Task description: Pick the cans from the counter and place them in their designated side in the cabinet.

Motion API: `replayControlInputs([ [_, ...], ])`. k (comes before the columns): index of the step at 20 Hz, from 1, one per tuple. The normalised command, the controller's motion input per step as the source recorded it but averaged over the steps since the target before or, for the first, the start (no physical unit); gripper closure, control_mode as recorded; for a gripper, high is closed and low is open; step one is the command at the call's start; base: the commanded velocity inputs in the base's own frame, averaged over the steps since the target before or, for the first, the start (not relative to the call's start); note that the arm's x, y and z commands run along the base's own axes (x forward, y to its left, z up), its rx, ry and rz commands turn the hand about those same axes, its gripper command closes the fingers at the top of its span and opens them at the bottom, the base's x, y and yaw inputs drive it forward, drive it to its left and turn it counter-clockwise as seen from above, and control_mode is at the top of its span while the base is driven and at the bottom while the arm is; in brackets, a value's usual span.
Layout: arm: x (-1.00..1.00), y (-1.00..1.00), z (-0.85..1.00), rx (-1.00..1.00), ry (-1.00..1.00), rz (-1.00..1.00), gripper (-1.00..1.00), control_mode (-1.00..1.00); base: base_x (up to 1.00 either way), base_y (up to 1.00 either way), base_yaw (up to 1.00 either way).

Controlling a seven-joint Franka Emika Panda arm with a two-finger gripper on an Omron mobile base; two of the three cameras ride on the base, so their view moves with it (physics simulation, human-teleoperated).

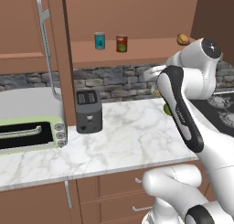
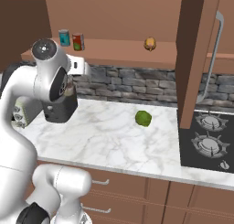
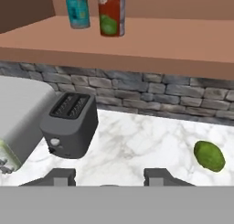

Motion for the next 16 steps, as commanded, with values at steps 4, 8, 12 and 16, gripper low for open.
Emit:
replayControlInputs([
  [4,-0.04,0.14,0.24,0.0,-0.05,0.02,1.0,-1.0,0.0,0.0,0.0],
  [8,0.0,0.13,0.22,0.0,-0.04,0.02,1.0,-1.0,0.0,0.0,0.0],
  [12,0.0,0.11,0.19,0.0,-0.03,0.02,1.0,-1.0,0.0,0.0,0.0],
  [16,0.0,0.1,0.21,0.0,-0.04,0.02,1.0,-1.0,0.0,0.0,0.0],
])
